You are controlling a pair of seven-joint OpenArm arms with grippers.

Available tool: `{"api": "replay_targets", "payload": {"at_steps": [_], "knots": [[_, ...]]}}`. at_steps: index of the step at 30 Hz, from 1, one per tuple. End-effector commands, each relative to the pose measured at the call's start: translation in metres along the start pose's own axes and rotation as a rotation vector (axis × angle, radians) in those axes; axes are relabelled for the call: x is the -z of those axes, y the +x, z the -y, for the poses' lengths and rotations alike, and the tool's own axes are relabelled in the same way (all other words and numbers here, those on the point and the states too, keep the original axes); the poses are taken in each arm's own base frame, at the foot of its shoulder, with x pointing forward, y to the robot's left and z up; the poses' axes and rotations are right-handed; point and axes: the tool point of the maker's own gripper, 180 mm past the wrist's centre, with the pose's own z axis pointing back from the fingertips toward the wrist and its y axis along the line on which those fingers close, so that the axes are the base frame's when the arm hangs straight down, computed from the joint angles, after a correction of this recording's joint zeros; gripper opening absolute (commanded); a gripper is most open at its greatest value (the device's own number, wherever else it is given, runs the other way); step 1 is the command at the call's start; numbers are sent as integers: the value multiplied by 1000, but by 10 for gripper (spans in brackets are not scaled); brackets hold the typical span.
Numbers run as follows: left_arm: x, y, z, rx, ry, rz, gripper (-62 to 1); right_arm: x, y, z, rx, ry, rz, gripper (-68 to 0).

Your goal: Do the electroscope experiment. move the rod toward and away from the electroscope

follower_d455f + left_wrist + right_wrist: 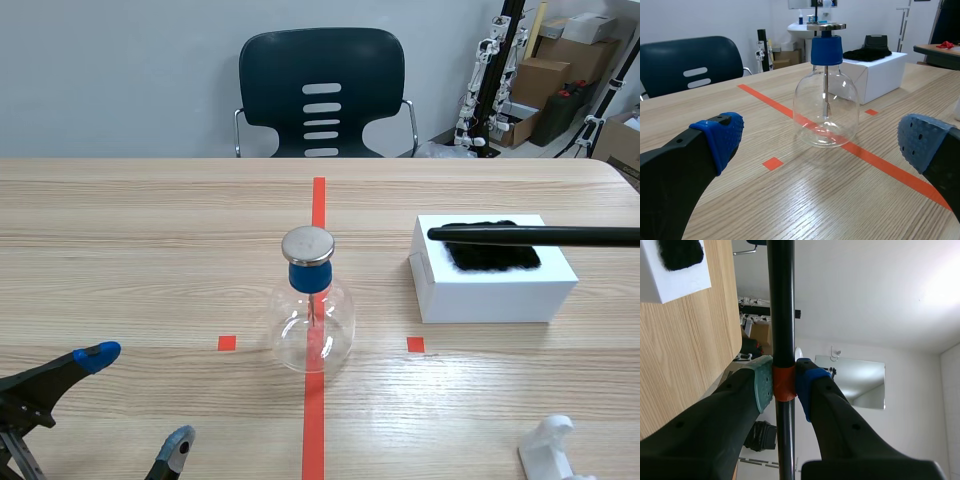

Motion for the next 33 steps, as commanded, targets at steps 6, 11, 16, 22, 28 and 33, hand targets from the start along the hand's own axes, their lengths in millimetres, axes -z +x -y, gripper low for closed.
{"api": "replay_targets", "payload": {"at_steps": [6, 11, 16, 22, 28, 33], "knots": [[2, 7, -1, 0, 2, 33, 14, 3, -1, 7, 1, -31, 2, -656], [2, 7, -1, 0, 2, 33, 14, 3, -1, 7, 1, -31, 2, -656], [2, 7, -1, 0, 2, 33, 14, 3, -1, 7, 1, -31, 2, -656], [2, 7, -1, 0, 2, 33, 14, 3, -1, 7, 1, -31, 2, -656], [2, 7, -1, 0, 2, 33, 14, 10, -14, 19, -5, -62, -33, -656], [2, 7, -1, 0, 2, 33, 14, 25, -28, 39, -38, -115, -59, -656]]}}
